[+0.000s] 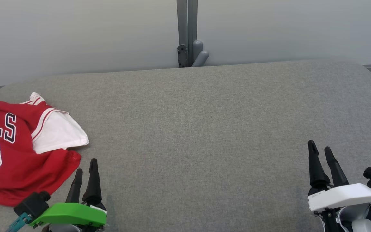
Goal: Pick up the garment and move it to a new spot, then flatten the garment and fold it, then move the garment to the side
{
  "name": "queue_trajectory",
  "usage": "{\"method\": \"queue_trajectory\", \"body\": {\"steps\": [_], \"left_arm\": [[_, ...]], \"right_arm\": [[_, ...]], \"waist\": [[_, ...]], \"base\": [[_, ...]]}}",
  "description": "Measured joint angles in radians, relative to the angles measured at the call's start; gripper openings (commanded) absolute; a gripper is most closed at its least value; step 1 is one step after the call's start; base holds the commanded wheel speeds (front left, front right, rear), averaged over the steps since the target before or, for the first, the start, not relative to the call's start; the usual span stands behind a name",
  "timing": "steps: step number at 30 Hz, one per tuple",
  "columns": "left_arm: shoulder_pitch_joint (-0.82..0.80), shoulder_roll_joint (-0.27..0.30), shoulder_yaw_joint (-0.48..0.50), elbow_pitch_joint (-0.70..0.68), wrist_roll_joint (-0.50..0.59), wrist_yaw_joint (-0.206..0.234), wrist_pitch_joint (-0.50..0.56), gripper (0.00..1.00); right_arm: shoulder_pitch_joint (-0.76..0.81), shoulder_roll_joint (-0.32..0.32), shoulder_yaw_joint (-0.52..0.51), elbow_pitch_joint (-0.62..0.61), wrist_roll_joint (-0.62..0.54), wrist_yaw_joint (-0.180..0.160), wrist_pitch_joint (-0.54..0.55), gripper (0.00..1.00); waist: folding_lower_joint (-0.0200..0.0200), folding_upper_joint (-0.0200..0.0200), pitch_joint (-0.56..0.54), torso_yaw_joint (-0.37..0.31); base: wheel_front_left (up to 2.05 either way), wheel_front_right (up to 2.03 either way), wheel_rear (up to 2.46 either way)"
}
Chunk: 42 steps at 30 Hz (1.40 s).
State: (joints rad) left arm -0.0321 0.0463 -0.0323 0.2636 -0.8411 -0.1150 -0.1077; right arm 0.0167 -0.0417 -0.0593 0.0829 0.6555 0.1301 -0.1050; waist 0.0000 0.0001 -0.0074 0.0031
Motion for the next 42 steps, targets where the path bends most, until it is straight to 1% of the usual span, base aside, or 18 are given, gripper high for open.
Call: {"method": "queue_trajectory", "body": {"steps": [11, 20, 29, 42], "left_arm": [[0.002, 0.000, -0.011, 0.010, 0.166, -0.001, -0.028, 1.00], [0.019, 0.000, -0.012, 0.020, 0.279, -0.005, -0.054, 1.00], [0.022, 0.001, -0.012, 0.026, 0.368, -0.009, -0.075, 1.00], [0.038, 0.004, -0.011, 0.036, 0.486, -0.012, -0.102, 1.00]], "right_arm": [[0.008, -0.001, -0.012, -0.010, -0.153, 0.000, -0.030, 1.00], [0.020, -0.002, -0.017, -0.014, -0.258, 0.000, -0.055, 1.00], [0.020, -0.005, -0.021, -0.016, -0.361, 0.000, -0.075, 1.00], [0.021, -0.010, -0.030, -0.014, -0.473, 0.000, -0.105, 1.00]], "waist": [[0.0000, 0.0000, -0.005, 0.002], [0.0000, 0.0000, -0.008, 0.002], [0.0000, 0.0000, -0.010, 0.004], [0.0000, 0.0000, -0.017, 0.006]], "base": [[0.00, 0.00, 0.00], [0.00, 0.00, 0.00], [0.00, 0.00, 0.00], [0.00, 0.00, 0.00]]}}
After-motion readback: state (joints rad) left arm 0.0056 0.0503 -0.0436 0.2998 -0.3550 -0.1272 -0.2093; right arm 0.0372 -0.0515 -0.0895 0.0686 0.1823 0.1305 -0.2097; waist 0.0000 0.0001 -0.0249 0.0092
